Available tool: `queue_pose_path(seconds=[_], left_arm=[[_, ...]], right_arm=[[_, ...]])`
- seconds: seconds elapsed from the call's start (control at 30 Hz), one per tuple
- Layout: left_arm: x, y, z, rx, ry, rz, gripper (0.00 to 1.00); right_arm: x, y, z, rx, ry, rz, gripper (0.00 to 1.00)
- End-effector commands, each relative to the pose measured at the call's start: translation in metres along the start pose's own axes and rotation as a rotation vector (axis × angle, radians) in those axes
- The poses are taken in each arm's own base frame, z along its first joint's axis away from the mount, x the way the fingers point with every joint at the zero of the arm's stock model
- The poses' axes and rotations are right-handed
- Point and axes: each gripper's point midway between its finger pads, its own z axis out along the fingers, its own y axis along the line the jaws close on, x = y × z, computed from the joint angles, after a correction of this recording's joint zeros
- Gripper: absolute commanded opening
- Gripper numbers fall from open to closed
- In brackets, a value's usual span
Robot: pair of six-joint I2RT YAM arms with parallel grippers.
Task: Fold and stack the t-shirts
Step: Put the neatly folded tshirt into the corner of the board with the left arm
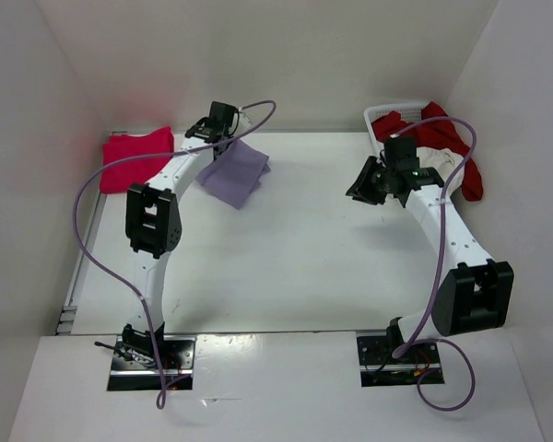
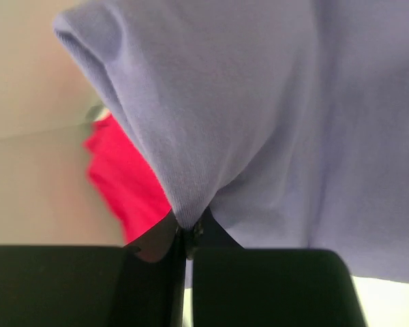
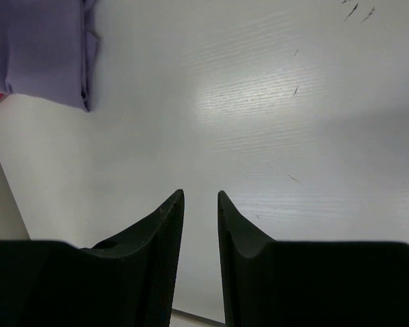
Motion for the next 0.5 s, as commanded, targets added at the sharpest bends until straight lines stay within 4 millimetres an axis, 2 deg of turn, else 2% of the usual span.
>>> queue_pose_path(seconds=[0.0, 0.03, 0.1, 0.17, 0.2, 0.23, 0.3, 0.33, 0.37, 0.4, 0.47], left_arm=[[-0.011, 0.066, -0.006, -0.226, 0.011, 0.006, 0.00], [-0.007, 0.073, -0.001, -0.235, 0.017, -0.006, 0.00], [-0.002, 0.093, -0.001, -0.270, 0.029, -0.009, 0.00], [-0.003, 0.110, -0.005, -0.303, 0.025, -0.023, 0.00], [0.006, 0.113, 0.001, -0.309, 0.050, -0.014, 0.00], [0.005, 0.117, -0.002, -0.322, 0.051, -0.020, 0.00], [0.016, 0.127, 0.001, -0.332, 0.070, -0.024, 0.00], [0.020, 0.125, 0.002, -0.333, 0.085, -0.020, 0.00], [0.024, 0.132, 0.004, -0.344, 0.088, -0.033, 0.00], [0.037, 0.138, 0.007, -0.353, 0.121, -0.029, 0.00], [0.045, 0.150, 0.004, -0.378, 0.131, -0.050, 0.00]], right_arm=[[-0.015, 0.003, -0.008, -0.018, -0.070, -0.013, 0.32], [-0.012, 0.001, -0.006, -0.013, -0.062, -0.011, 0.32], [-0.015, -0.001, -0.009, -0.013, -0.074, -0.016, 0.32], [-0.010, -0.005, -0.008, -0.002, -0.058, -0.012, 0.32], [-0.012, -0.008, -0.008, 0.002, -0.063, -0.005, 0.32], [-0.012, -0.008, -0.008, 0.002, -0.063, -0.005, 0.32], [-0.010, -0.008, -0.009, 0.002, -0.063, -0.005, 0.32], [-0.010, -0.009, -0.009, 0.003, -0.063, -0.014, 0.32], [-0.010, -0.009, -0.009, 0.003, -0.063, -0.014, 0.32], [-0.010, -0.009, -0.009, 0.003, -0.063, -0.014, 0.32], [-0.008, -0.010, -0.009, 0.008, -0.055, -0.013, 0.32]])
